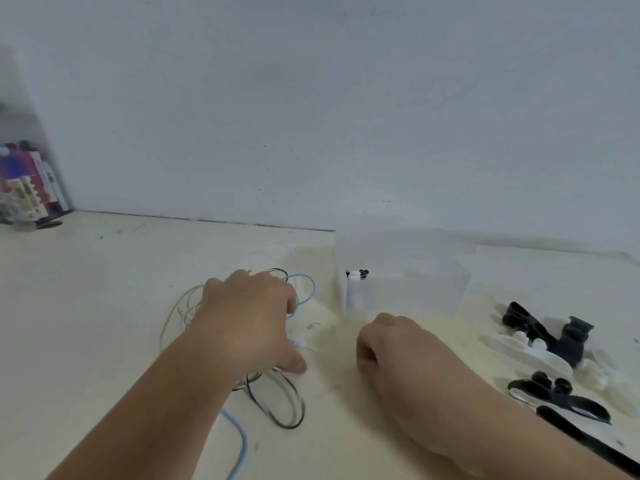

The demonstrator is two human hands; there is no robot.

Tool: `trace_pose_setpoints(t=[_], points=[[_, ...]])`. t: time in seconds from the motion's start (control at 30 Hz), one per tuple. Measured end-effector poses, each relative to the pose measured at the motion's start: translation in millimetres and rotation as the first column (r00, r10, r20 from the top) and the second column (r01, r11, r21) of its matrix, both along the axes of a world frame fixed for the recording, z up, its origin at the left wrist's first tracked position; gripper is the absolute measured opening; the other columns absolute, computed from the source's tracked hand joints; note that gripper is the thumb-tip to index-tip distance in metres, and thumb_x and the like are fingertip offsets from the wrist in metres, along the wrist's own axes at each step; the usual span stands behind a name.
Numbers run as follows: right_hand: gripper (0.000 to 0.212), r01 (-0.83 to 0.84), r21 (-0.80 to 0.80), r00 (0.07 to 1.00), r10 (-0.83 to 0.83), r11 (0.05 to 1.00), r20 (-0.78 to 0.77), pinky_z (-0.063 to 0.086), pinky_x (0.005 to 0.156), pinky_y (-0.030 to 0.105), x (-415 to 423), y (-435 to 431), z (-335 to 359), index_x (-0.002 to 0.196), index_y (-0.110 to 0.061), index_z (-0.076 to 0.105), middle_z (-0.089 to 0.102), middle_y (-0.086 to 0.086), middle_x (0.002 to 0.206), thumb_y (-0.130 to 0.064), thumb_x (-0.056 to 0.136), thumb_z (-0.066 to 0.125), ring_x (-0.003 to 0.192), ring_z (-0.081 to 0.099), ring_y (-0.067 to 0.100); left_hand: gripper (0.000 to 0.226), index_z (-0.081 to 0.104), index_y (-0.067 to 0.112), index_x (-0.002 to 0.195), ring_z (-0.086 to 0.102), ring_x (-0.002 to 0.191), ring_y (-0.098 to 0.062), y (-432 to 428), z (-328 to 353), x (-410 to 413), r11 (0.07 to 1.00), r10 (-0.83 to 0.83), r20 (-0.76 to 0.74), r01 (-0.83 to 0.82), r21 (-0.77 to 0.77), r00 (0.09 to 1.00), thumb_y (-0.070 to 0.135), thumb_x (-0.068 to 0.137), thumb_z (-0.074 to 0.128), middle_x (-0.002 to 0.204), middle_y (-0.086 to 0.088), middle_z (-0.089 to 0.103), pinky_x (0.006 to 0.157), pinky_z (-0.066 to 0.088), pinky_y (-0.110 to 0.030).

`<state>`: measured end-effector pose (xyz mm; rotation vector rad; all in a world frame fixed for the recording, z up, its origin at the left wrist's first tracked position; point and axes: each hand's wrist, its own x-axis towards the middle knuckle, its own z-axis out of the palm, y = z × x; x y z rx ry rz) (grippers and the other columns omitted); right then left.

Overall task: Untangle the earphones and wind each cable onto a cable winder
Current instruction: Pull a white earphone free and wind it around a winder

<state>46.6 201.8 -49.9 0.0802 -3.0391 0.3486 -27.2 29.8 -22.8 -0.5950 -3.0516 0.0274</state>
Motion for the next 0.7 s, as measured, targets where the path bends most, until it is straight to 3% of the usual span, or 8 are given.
trace_pose_setpoints(t=[0.1, 0.2, 0.3, 0.4, 0.5, 0.57, 0.63, 0.7], points=[[0.024, 0.046, -0.403, 0.99, -0.095, 0.914, -0.103, 0.047, 0.087, 0.031, 0, 18, 11, 0.076, -0.027, 0.052, 0.065, -0.01, 0.098, -0.02, 0.099, 0.051, 0.098, 0.063, 0.015, 0.068, 0.048, 0.044, 0.116, 0.04, 0.112, -0.016, -2, -1, -5, 0.999, 0.03, -0.008, -0.031, -0.039, 1.0, 0.058, 0.058, 0.081, 0.113, 0.011, 0.039, 0.091, 0.031, -0.034], [0.025, -0.094, -0.92, 0.984, -0.107, 0.381, -0.145, 0.052, 0.091, 0.038, 7, 29, 27, 0.081, -0.012, 0.058, 0.075, 0.0, 0.106, -0.011, 0.102, 0.046, 0.101, 0.071, 0.02, 0.047, 0.052, 0.037, 0.099, 0.044, 0.101, -0.015, -10, 3, -10, 0.981, 0.049, 0.055, -0.058, 0.186, 0.997, 0.036, 0.063, 0.082, 0.108, 0.009, 0.039, 0.081, 0.037, -0.03], [0.024, -0.166, -0.948, 0.986, -0.055, -0.273, -0.157, 0.056, 0.091, 0.049, 11, 35, 45, 0.084, -0.006, 0.057, 0.073, 0.023, 0.106, -0.009, 0.099, 0.039, 0.104, 0.07, 0.037, 0.023, 0.059, 0.021, 0.079, 0.048, 0.059, -0.012, -17, 9, -14, 0.821, 0.032, 0.114, -0.091, 0.563, 0.993, 0.013, 0.066, 0.076, 0.083, 0.004, 0.055, 0.054, 0.038, -0.025], [0.025, -0.189, -0.863, 0.982, -0.074, -0.468, -0.175, 0.061, 0.079, 0.042, 14, 47, 56, 0.078, -0.013, 0.054, 0.065, 0.003, 0.07, -0.013, 0.098, 0.039, 0.071, 0.071, 0.022, 0.012, 0.061, 0.009, 0.067, 0.05, 0.043, -0.015, -23, 11, -19, 0.7, 0.076, 0.109, -0.131, 0.702, 0.991, 0.004, 0.066, 0.071, 0.063, -0.012, 0.063, 0.05, 0.045, -0.03], [0.014, -0.188, -0.874, 0.982, -0.116, -0.448, -0.152, 0.043, 0.05, 0.023, 16, 59, 59, 0.073, -0.019, 0.042, 0.024, -0.005, 0.06, -0.017, 0.085, 0.049, 0.047, 0.028, 0.011, 0.013, 0.059, 0.007, 0.065, 0.054, 0.041, -0.014, -27, 11, -24, 0.585, 0.181, 0.119, -0.204, 0.785, 0.976, -0.002, 0.072, 0.066, 0.057, -0.013, 0.056, 0.045, 0.057, -0.038], [0.023, -0.157, -0.945, 0.978, -0.18, -0.287, -0.108, 0.024, 0.043, 0.025, 17, 64, 58, 0.071, -0.02, 0.038, 0.017, -0.004, 0.059, -0.019, 0.073, 0.061, 0.047, 0.015, 0.013, 0.014, 0.06, 0.005, 0.07, 0.055, 0.047, -0.016, -30, 11, -28, 0.524, 0.234, 0.146, -0.251, 0.814, 0.961, -0.005, 0.078, 0.061, 0.062, -0.01, 0.055, 0.045, 0.056, -0.032], [0.025, -0.06, -0.988, 0.973, -0.212, 0.141, -0.089, 0.026, 0.043, 0.025, 17, 64, 54, 0.067, -0.016, 0.048, 0.024, -0.003, 0.053, -0.02, 0.069, 0.072, 0.044, 0.02, 0.014, 0.015, 0.063, 0.006, 0.075, 0.057, 0.06, -0.023, -31, 10, -33, 0.511, 0.239, 0.175, -0.277, 0.814, 0.955, -0.007, 0.082, 0.057, 0.072, -0.011, 0.058, 0.047, 0.055, -0.03], [0.023, 0.079, -0.754, 0.987, -0.156, 0.652, -0.032, 0.041, 0.045, 0.029, 18, 55, 49, 0.072, -0.014, 0.067, 0.037, -0.007, 0.048, -0.029, 0.069, 0.084, 0.043, 0.035, 0.013, 0.022, 0.064, 0.012, 0.079, 0.056, 0.065, -0.023, -29, 7, -34, 0.555, 0.233, 0.182, -0.284, 0.782, 0.955, -0.007, 0.083, 0.053, 0.08, -0.011, 0.061, 0.043, 0.045, -0.023]])
